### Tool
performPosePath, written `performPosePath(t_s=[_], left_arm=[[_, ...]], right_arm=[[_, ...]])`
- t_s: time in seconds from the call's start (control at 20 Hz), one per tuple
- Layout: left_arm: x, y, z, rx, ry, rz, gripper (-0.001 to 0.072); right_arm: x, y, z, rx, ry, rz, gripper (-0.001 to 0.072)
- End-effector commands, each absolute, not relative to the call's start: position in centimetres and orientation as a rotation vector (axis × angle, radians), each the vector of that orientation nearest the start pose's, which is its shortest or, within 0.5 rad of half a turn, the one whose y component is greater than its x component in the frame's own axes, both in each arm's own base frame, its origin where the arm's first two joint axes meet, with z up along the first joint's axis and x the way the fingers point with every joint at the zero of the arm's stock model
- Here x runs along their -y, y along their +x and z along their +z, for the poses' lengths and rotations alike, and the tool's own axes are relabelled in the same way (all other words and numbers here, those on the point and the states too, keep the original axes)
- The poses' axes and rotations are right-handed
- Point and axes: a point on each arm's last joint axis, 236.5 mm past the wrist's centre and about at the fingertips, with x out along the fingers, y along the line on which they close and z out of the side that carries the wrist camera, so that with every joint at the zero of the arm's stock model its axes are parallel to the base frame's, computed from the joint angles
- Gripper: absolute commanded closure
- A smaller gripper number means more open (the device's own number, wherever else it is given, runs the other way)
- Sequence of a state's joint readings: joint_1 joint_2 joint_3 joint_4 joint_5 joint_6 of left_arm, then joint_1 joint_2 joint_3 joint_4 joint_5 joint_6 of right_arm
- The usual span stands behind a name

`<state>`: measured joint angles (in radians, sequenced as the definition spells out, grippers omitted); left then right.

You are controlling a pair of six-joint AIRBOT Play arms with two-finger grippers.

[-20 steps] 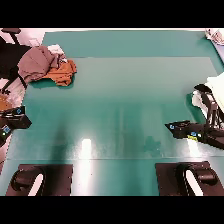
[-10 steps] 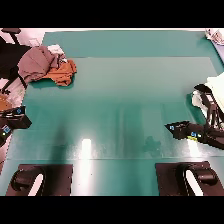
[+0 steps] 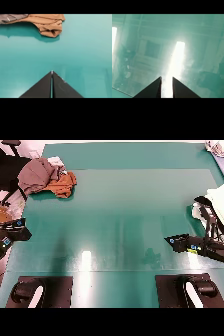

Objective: Fold the shirts.

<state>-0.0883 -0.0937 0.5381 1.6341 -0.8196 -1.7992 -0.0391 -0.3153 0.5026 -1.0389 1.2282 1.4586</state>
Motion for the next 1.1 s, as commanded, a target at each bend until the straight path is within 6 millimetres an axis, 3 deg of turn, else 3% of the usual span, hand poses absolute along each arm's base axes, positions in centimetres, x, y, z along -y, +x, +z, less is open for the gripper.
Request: performPosePath(t_s=[0.0,0.65,0.9,1.05], left_arm=[[1.0,24.2,16.4,-0.375,-0.156,-0.006,0.0681],[1.0,24.2,16.4,-0.374,-0.157,-0.007,0.0680],[1.9,25.0,19.5,-0.248,-0.205,-0.047,0.0681],[2.9,24.7,18.8,-0.288,-0.258,-0.080,0.0681]], right_arm=[[-10.5,19.7,5.5,-0.983,0.340,0.382,0.0550],[-10.6,19.5,5.4,-0.993,0.340,0.385,0.0550],[-10.7,18.7,5.0,-1.026,0.335,0.395,0.0550],[-10.7,19.0,5.1,-1.015,0.336,0.392,0.0550]])
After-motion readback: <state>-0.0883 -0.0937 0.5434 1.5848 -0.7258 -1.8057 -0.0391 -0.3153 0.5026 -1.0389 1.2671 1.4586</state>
